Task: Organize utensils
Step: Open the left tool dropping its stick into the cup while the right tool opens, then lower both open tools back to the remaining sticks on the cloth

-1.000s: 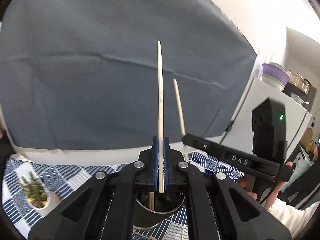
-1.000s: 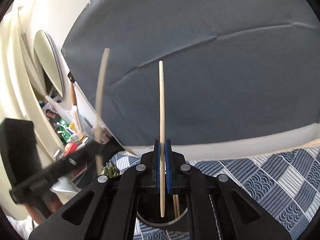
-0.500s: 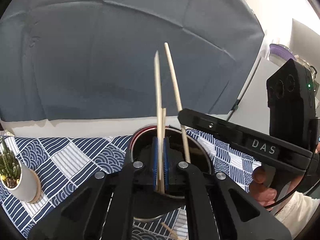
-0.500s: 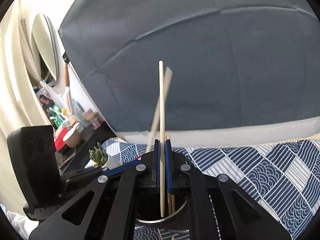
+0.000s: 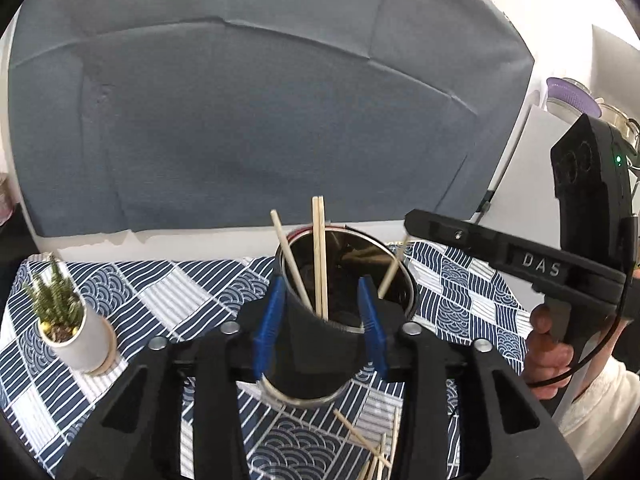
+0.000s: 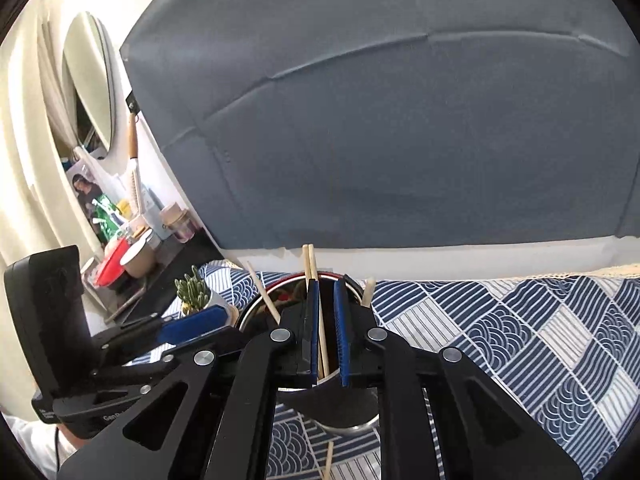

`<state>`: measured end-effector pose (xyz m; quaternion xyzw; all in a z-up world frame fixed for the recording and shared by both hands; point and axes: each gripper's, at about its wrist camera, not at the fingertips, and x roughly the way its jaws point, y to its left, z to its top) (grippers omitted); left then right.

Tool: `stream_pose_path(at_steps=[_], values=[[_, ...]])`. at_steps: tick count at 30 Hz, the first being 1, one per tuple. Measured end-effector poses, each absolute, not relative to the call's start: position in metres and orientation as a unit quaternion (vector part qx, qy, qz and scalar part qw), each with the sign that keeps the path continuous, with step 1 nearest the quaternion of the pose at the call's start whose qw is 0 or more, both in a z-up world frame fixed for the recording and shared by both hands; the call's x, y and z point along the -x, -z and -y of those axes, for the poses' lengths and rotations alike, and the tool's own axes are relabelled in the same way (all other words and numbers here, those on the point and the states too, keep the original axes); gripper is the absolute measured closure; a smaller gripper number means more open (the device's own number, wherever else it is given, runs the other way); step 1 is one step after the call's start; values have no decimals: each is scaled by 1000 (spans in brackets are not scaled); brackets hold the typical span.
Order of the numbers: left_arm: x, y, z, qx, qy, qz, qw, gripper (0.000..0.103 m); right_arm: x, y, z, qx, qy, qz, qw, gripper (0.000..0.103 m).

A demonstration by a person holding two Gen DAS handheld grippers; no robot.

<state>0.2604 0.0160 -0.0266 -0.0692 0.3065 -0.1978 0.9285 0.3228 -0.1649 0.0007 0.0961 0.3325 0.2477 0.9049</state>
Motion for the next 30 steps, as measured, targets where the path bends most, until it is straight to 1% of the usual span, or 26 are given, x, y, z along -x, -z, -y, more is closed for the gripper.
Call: stream_pose_path(at_steps=[1,2,4,6,8,9,12,13,15,16,17,22,30], values=[[-255,27,-17,66,191,-307,930,55,-319,-3,166,-93,-246,-332,906,87],[-252,27,-16,64,188,-308,930,53,-316,-4,167,-91,-247,-331,906,77],[-244,30,-19,63,179,-315,930,49,-307,-8,169,-81,-244,-328,909,65],[-237,34,-24,62,158,-325,930,44,-301,-10,171,-77,-246,-329,909,63],[-231,40,-28,70,146,-335,928,40,-294,-12,173,-75,-247,-332,907,55],[-228,43,-30,75,140,-340,927,37,-289,-12,174,-72,-248,-332,907,54],[-220,51,-36,84,127,-354,923,33,-279,-11,176,-66,-245,-343,904,44],[-216,56,-38,84,121,-360,921,31,-275,-9,177,-64,-245,-348,903,40],[-207,64,-41,83,111,-371,918,30,-269,-4,178,-59,-242,-355,901,36],[-204,68,-42,81,107,-377,917,28,-265,-2,179,-55,-237,-359,901,30],[-200,72,-43,79,102,-382,915,26,-261,3,180,-50,-232,-366,900,27],[-175,97,-51,75,87,-415,902,22,-246,26,183,-42,-227,-406,884,23],[-139,128,-57,59,86,-467,878,21,-225,71,159,10,-237,-476,847,23]])
